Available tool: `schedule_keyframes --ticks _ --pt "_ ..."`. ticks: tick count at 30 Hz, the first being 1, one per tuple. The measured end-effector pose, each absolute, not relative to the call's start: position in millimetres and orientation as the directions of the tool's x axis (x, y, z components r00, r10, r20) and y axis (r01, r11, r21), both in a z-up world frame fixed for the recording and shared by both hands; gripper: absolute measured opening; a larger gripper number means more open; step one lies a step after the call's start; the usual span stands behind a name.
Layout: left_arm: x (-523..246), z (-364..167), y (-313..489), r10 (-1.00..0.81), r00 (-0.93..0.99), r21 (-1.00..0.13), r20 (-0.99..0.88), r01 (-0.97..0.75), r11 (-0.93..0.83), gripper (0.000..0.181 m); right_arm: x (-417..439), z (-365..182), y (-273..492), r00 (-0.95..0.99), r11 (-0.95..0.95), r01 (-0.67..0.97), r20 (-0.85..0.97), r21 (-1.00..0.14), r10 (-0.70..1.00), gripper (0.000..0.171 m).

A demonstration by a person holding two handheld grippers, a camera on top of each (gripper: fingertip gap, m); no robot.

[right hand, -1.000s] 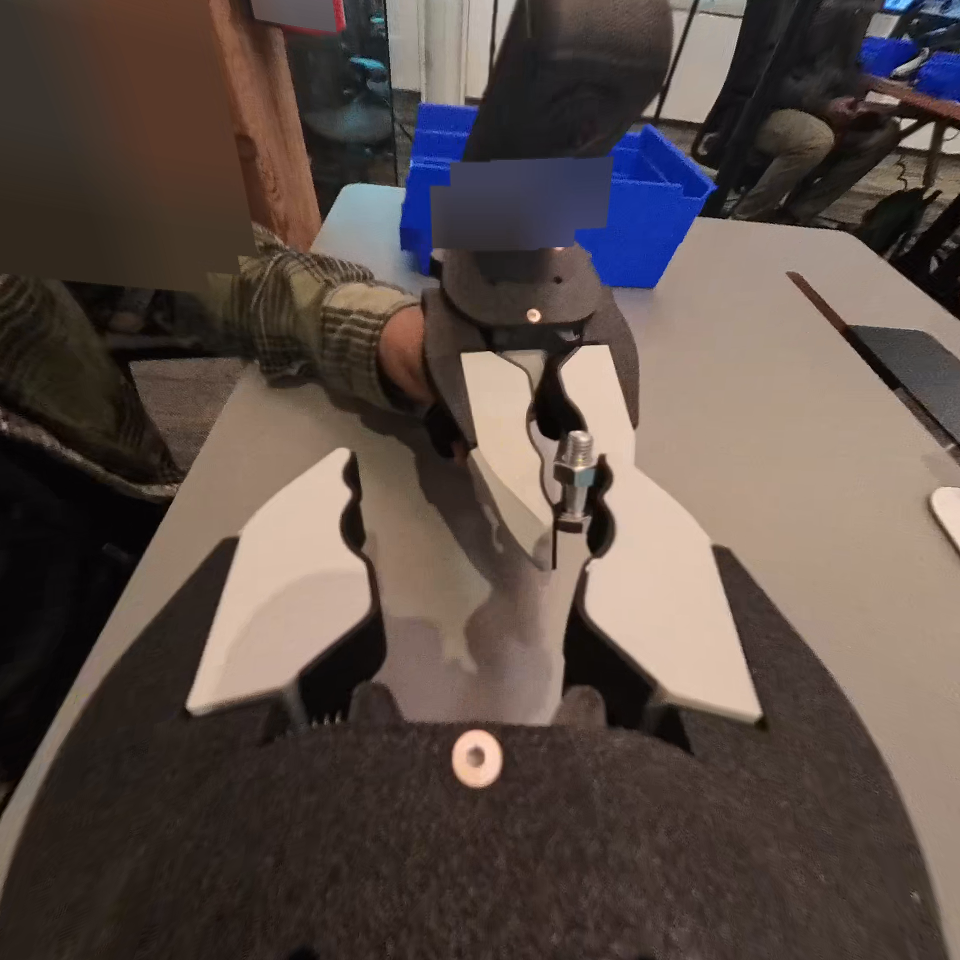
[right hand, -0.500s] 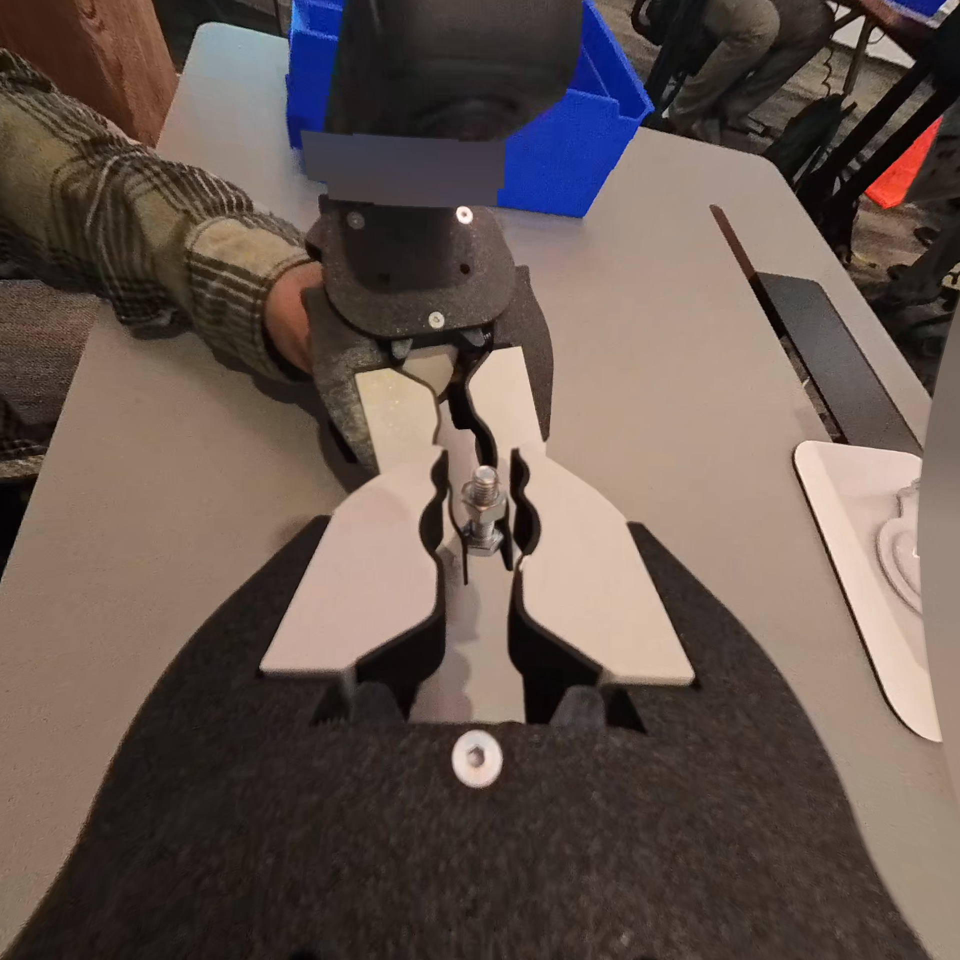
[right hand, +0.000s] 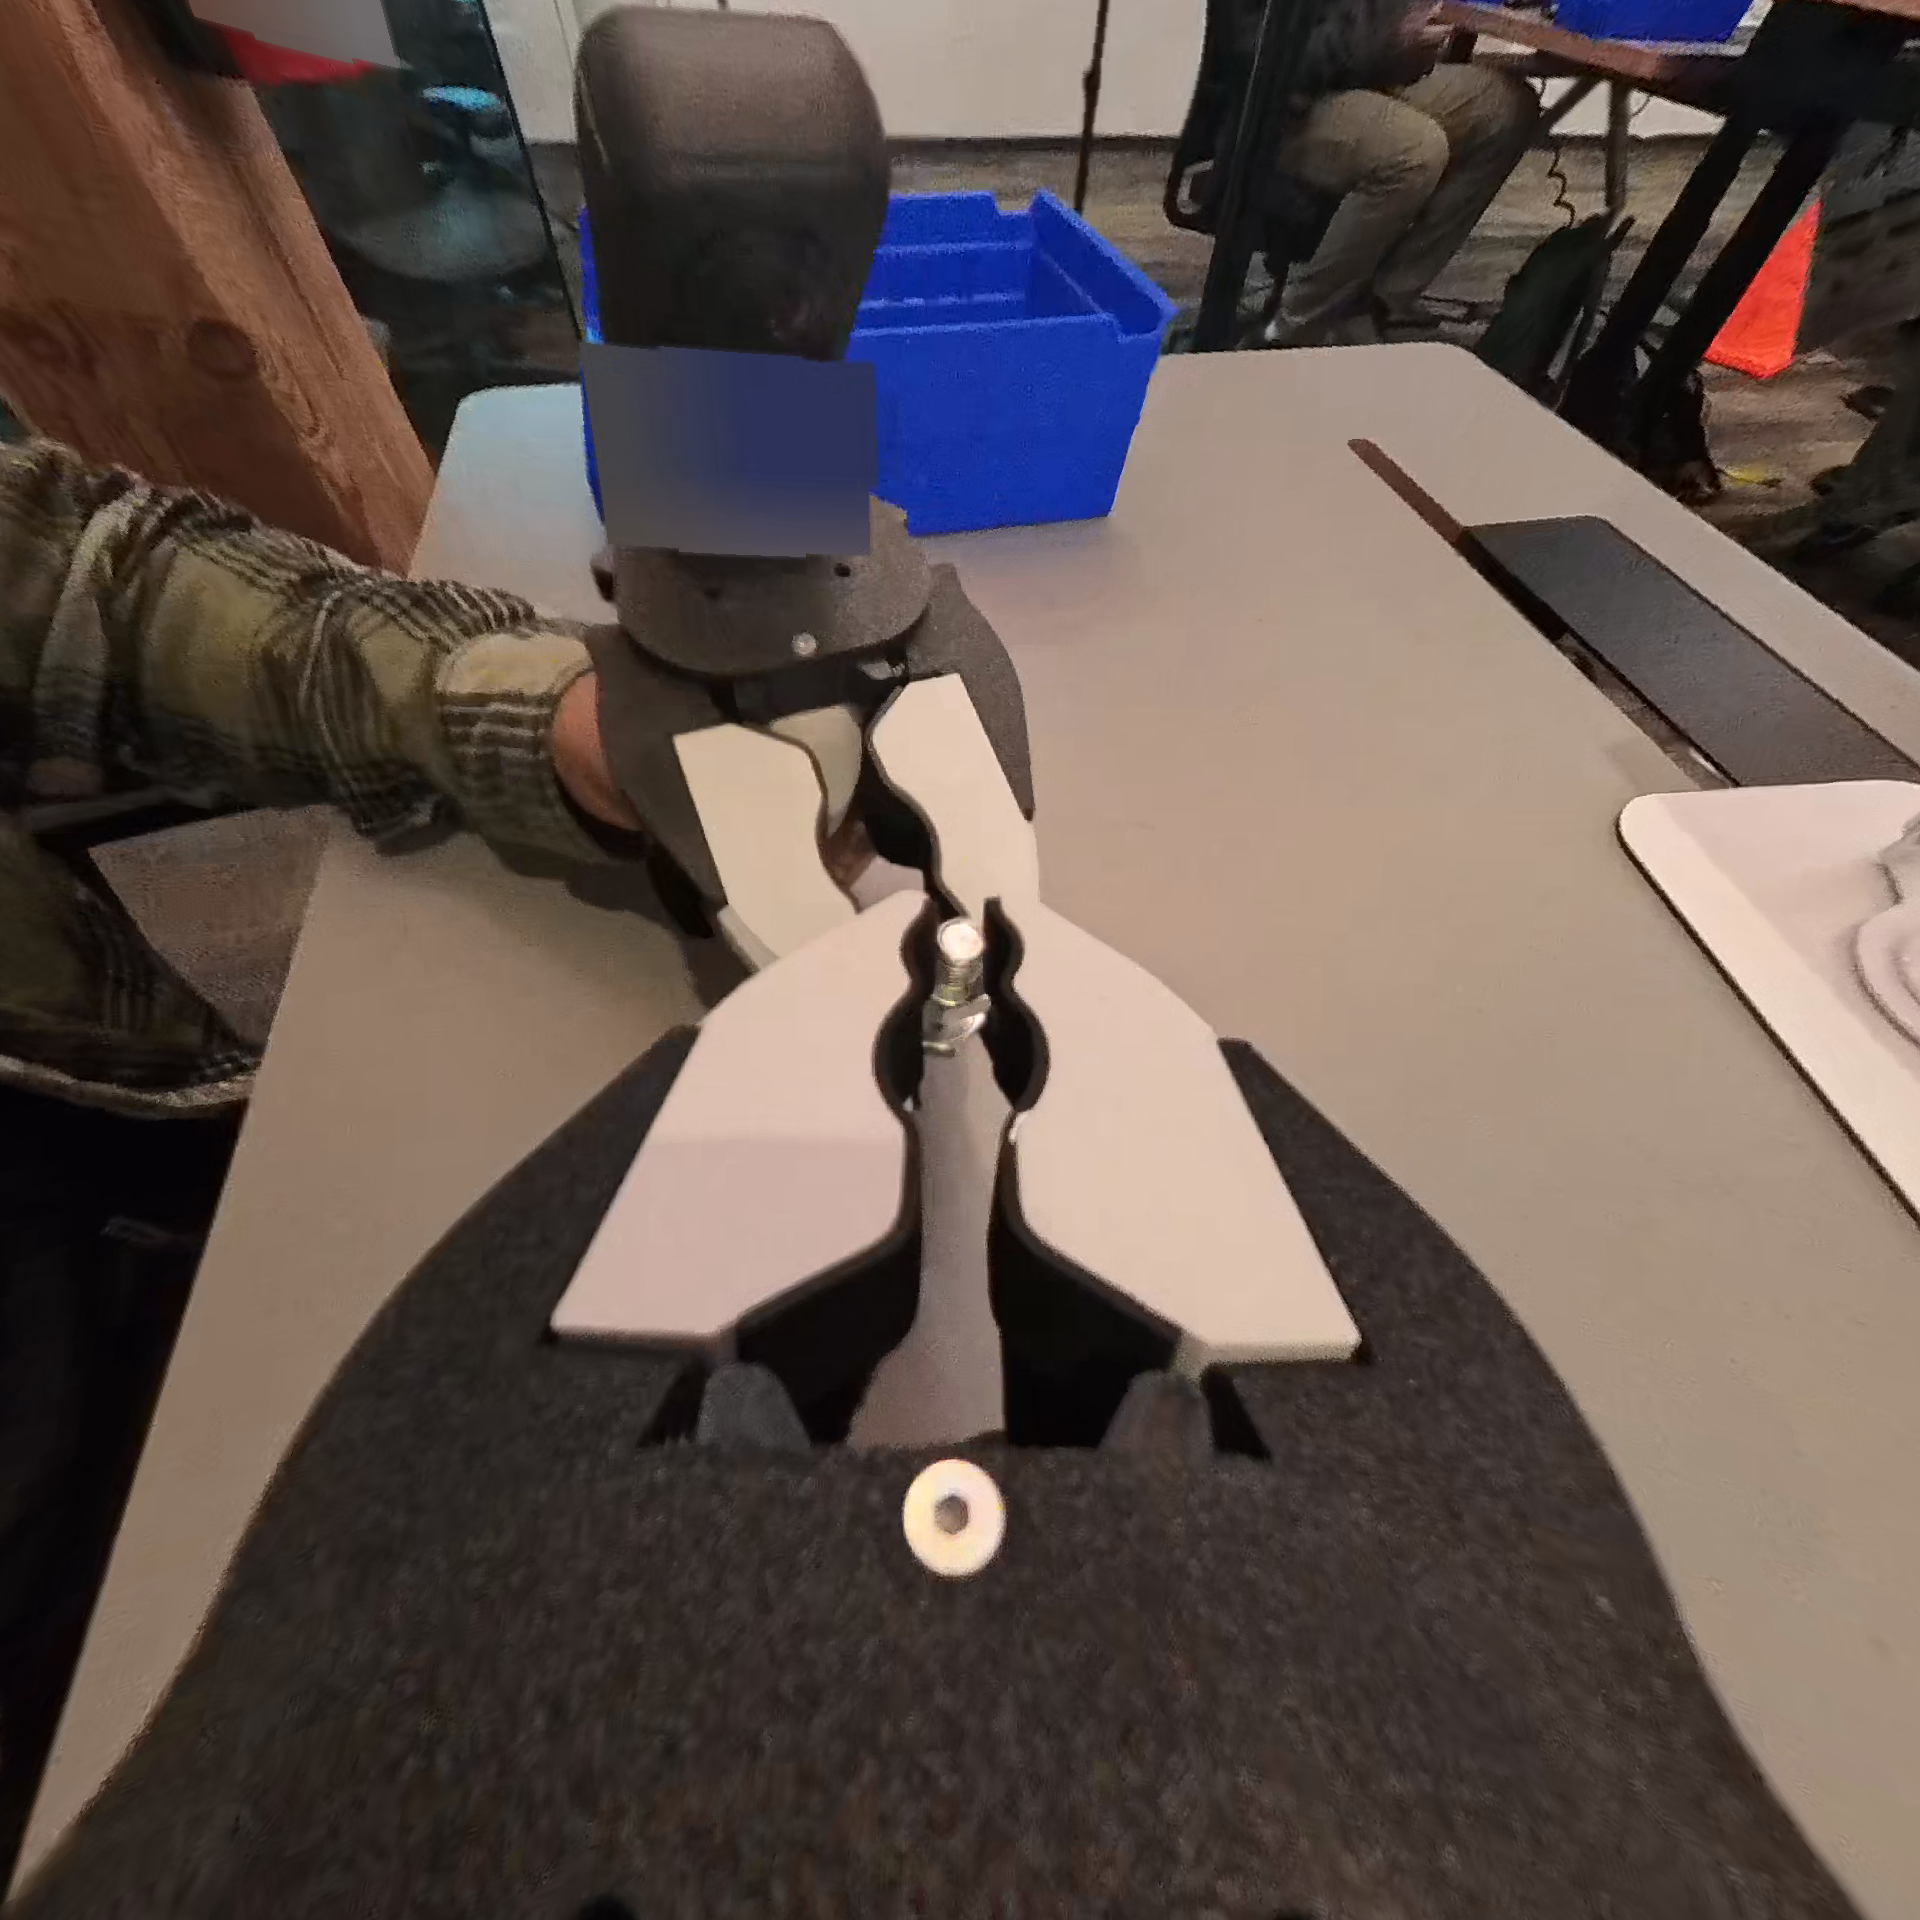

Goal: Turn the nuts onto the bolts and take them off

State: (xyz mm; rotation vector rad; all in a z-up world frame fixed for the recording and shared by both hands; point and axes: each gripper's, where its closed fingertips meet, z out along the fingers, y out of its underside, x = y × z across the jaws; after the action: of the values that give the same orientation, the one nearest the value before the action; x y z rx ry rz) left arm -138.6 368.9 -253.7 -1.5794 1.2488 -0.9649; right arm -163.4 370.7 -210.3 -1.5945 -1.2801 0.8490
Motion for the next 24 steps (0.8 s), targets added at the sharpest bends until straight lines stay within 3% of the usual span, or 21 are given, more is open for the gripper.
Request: schedule_keyframes --ticks 5,8,13,18,24 --pt "-136 -255 367 -0.98 0.178 -0.952 0.089 -0.275 -0.136 0.027 -119 -172 384 0.341 -0.11 0.218 -0.029 -0.97 0.94 0.008" --pt "-135 -250 364 -0.982 0.15 -0.96 0.116 -0.236 -0.15 0.036 -43 -135 405 0.503 -0.107 0.211 0.014 -0.972 0.864 0.008" --pt "-133 -245 355 -0.988 0.1 -0.968 0.115 -0.211 -0.134 0.047 153 -106 452 0.84 -0.174 0.257 0.131 -0.951 0.526 0.008" --pt "-128 -247 349 -0.994 0.075 -0.972 0.085 -0.215 -0.1 0.046 269 -175 468 0.95 -0.37 0.07 -0.052 -0.926 0.308 0.008" --pt "-127 -251 349 -0.996 0.08 -0.97 0.03 -0.238 -0.048 0.043 298 -255 487 0.974 -0.563 0.098 -0.036 -0.821 0.223 0.008"
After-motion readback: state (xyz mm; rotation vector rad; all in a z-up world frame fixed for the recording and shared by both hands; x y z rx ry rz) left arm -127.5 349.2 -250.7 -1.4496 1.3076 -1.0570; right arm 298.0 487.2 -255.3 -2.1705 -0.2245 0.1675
